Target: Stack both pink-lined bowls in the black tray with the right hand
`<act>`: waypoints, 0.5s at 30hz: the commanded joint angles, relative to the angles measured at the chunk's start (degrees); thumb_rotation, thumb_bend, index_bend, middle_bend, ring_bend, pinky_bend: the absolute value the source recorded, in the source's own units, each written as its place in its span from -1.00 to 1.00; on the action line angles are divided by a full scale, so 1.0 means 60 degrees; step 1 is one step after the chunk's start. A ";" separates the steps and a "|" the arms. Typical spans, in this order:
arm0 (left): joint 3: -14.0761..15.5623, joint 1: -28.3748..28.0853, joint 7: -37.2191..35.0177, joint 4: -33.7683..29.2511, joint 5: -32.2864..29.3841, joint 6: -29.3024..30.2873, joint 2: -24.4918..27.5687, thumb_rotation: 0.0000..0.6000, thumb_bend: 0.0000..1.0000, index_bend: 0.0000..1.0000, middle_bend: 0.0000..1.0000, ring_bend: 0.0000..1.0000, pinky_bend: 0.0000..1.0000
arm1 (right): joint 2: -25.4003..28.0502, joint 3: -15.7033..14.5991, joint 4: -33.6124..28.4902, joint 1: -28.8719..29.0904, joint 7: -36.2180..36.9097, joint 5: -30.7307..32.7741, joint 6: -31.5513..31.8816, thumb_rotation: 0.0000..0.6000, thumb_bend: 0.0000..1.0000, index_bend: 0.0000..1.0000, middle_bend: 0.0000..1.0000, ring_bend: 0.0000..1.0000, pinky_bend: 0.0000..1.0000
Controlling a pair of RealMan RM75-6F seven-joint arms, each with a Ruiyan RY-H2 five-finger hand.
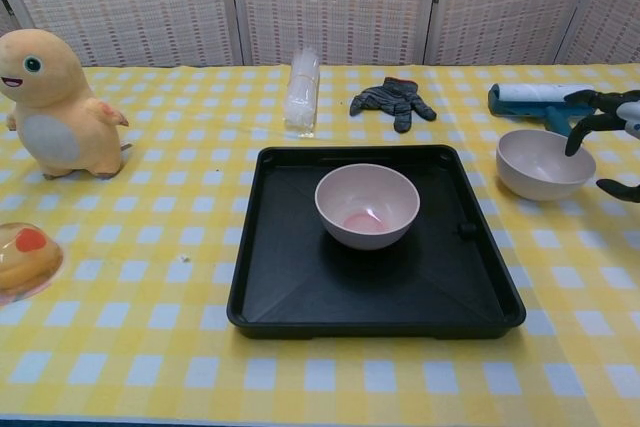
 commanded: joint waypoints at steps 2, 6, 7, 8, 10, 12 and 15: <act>0.0014 -0.0023 0.0004 0.0020 -0.0026 -0.0058 -0.0011 1.00 -0.37 -1.00 -0.85 -0.77 -0.78 | -0.0402 0.0104 0.0554 0.0224 0.0191 0.0157 -0.0375 1.00 -0.11 -0.21 -1.00 -1.00 -1.00; 0.0002 -0.0034 0.0005 0.0001 -0.0137 -0.0129 0.0010 1.00 -0.37 -1.00 -0.85 -0.76 -0.78 | -0.0694 0.0154 0.1025 0.0437 0.0314 0.0257 -0.0776 1.00 -0.11 -0.19 -1.00 -1.00 -1.00; -0.0002 -0.0039 -0.0010 -0.0007 -0.0163 -0.0147 0.0021 1.00 -0.37 -1.00 -0.85 -0.76 -0.78 | -0.0753 0.0157 0.1118 0.0476 0.0334 0.0270 -0.0851 1.00 -0.11 -0.17 -1.00 -1.00 -1.00; -0.0009 -0.0041 -0.0025 -0.0012 -0.0179 -0.0151 0.0031 1.00 -0.37 -1.00 -0.85 -0.76 -0.78 | -0.0810 0.0153 0.1207 0.0512 0.0342 0.0272 -0.0911 1.00 -0.11 -0.14 -1.00 -1.00 -1.00; -0.0019 -0.0041 -0.0062 -0.0012 -0.0195 -0.0143 0.0053 1.00 -0.37 -1.00 -0.85 -0.76 -0.78 | -0.0918 0.0125 0.1386 0.0579 0.0314 0.0242 -0.1002 1.00 -0.11 -0.08 -1.00 -1.00 -1.00; -0.0017 -0.0040 -0.0123 -0.0016 -0.0190 -0.0137 0.0077 1.00 -0.37 -1.00 -0.85 -0.76 -0.78 | -0.1018 0.0118 0.1517 0.0618 0.0290 0.0222 -0.1019 1.00 -0.11 0.01 -1.00 -1.00 -1.00; 0.0012 -0.0049 -0.0220 -0.0018 -0.0145 -0.0154 0.0114 1.00 -0.37 -1.00 -0.85 -0.76 -0.78 | -0.1121 0.0135 0.1606 0.0632 0.0226 0.0239 -0.0989 1.00 -0.11 0.17 -1.00 -1.00 -1.00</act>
